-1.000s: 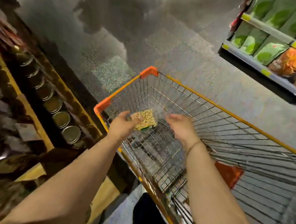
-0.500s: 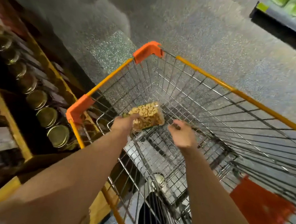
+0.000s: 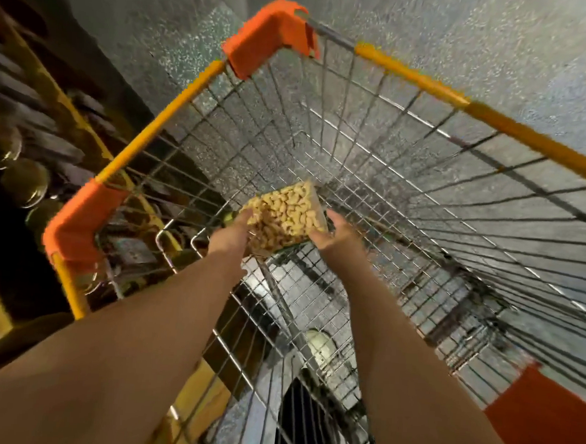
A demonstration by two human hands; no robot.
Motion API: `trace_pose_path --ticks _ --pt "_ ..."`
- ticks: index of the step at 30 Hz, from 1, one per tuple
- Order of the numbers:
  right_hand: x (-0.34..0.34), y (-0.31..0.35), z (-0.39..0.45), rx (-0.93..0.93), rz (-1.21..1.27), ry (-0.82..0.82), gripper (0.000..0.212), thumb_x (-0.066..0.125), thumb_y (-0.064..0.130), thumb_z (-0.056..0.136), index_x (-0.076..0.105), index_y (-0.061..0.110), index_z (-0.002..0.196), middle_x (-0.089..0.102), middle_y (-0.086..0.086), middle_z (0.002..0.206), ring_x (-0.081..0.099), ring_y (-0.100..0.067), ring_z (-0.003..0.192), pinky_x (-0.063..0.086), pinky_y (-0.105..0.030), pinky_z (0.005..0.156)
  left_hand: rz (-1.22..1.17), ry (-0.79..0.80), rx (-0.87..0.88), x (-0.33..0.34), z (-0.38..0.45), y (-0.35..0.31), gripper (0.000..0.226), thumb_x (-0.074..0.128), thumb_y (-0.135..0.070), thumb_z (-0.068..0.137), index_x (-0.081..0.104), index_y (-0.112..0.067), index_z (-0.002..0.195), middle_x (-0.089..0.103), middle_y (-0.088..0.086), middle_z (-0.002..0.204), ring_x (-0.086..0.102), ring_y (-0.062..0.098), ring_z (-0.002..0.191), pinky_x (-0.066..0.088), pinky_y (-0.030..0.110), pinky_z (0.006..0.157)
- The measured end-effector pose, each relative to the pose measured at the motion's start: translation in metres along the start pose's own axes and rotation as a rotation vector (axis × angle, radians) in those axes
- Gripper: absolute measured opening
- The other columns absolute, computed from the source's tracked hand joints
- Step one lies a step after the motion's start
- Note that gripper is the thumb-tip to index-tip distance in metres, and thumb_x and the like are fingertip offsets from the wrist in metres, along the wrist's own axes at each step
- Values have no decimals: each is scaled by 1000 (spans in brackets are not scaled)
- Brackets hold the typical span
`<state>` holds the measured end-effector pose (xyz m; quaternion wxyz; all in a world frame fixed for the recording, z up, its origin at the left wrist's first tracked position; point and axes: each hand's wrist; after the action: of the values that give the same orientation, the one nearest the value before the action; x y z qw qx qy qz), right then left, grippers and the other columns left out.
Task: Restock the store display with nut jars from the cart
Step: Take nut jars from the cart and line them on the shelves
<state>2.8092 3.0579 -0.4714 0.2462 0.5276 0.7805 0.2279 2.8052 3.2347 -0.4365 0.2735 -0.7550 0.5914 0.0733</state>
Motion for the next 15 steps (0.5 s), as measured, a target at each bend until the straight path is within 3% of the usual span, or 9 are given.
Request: trace_pose_path --ticks 3,7,10,12,15 --pt "8 -7 6 -23 21 13 71 62 42 99 26 30 159 46 -12 152 57 -19 106 52 -38 90 -5 -30 -7 3 3 0 86 61 -71 87 38 -19 152 48 14 148 47 37 136 42 56 113" --pt "14 -7 9 -27 76 28 62 62 37 99 35 26 154 51 1 140 57 -12 101 44 -22 69 -28 -57 -15 2 7 -1 76 64 -59 93 38 -18 151 50 10 136 50 33 124 54 44 91" --pt "13 -4 8 -33 103 26 52 65 36 97 46 27 146 56 4 137 56 -23 122 50 -33 82 -56 -39 -83 1 4 -3 82 63 -64 90 34 -20 151 49 13 131 51 38 124 58 51 84" --pt "10 1 5 -35 130 13 47 65 36 97 51 27 141 57 5 135 56 -21 120 48 -29 78 2 -4 -80 2 -1 1 76 61 -56 94 30 -20 153 50 12 127 51 36 121 58 50 84" --pt "1 7 -1 -51 177 -33 42 69 39 94 56 30 133 59 5 130 59 -19 117 56 -32 82 -51 32 -76 4 -15 6 71 63 -52 95 32 -25 153 50 9 112 52 31 105 55 44 61"
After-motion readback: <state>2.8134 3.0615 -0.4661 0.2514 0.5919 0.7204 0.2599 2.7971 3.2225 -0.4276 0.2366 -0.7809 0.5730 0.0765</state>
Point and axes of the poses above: each hand's wrist, its own z-axis towards the middle knuckle, its own x-axis out of the palm, y = z × x
